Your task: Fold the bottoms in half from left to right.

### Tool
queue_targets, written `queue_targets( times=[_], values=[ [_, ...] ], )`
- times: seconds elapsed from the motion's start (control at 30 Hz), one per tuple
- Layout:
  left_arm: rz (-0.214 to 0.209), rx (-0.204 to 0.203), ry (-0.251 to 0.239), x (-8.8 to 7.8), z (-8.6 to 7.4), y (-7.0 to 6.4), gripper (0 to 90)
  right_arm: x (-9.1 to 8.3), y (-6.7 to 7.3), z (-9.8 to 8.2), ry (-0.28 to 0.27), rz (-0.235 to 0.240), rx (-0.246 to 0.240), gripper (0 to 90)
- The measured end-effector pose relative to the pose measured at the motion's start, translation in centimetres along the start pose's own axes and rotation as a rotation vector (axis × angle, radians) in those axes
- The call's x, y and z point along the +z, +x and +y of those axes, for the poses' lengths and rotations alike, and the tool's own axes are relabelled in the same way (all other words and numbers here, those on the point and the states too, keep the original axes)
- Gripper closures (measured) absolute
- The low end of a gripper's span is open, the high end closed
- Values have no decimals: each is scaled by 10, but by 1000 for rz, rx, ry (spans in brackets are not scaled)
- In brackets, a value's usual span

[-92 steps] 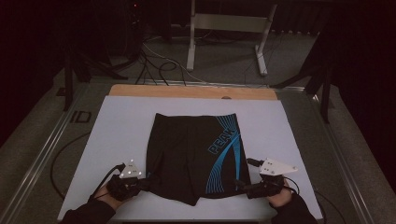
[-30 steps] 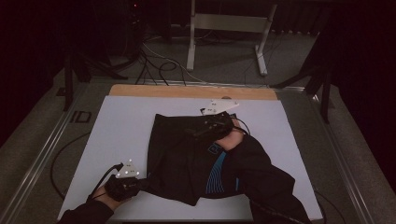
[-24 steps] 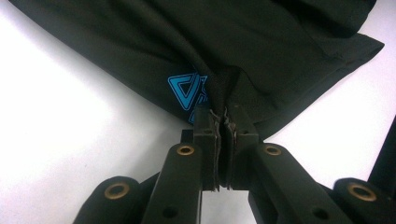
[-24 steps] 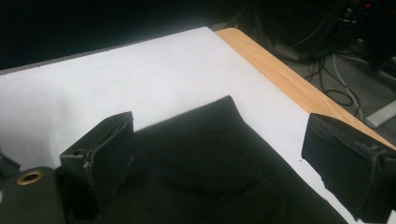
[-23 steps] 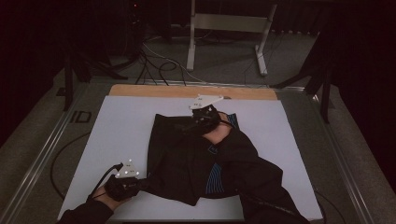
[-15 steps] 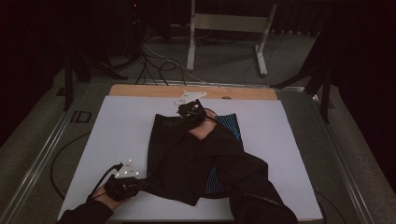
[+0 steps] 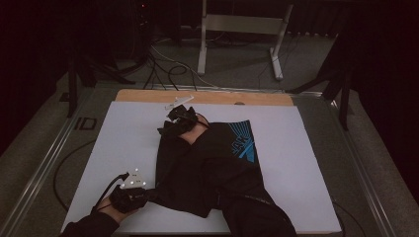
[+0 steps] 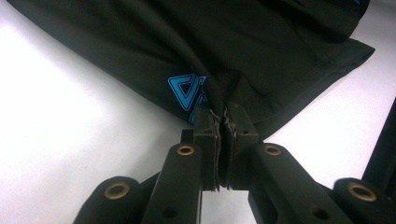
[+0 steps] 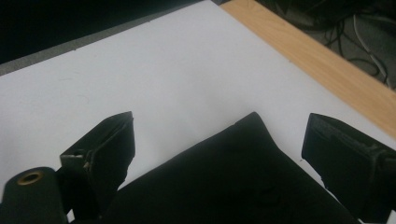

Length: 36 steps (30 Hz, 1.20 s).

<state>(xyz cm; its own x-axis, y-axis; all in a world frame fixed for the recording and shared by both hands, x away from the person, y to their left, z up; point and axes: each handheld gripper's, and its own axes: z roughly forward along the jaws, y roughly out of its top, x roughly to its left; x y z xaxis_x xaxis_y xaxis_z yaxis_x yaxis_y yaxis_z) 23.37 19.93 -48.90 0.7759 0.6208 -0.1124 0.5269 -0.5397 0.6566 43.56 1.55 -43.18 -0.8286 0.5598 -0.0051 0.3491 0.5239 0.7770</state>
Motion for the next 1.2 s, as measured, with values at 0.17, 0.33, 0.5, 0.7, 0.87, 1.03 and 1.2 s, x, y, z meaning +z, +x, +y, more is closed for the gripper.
queue_targets(
  times=[0.17,0.33,0.5,0.7,0.87,1.03,1.2],
  values=[
    [0,-7,-10,-1,0,1,853,18,-3,-1,32,-12,35,102],
    [-1,-6,-13,-1,0,1,853,30,-4,0,31,-31,83,136],
    [-1,-8,-13,-1,0,1,853,45,-7,1,68,-53,122,175],
    [-2,-7,-13,0,0,1,853,63,-7,0,117,-100,136,256],
    [-4,-10,-15,-1,0,1,853,74,-8,-3,150,-134,133,310],
    [-4,-10,-13,-1,0,1,853,83,-10,-7,178,-177,152,344],
    [-4,-9,-15,0,-1,1,853,93,-8,-7,200,-199,167,368]
  ],
)
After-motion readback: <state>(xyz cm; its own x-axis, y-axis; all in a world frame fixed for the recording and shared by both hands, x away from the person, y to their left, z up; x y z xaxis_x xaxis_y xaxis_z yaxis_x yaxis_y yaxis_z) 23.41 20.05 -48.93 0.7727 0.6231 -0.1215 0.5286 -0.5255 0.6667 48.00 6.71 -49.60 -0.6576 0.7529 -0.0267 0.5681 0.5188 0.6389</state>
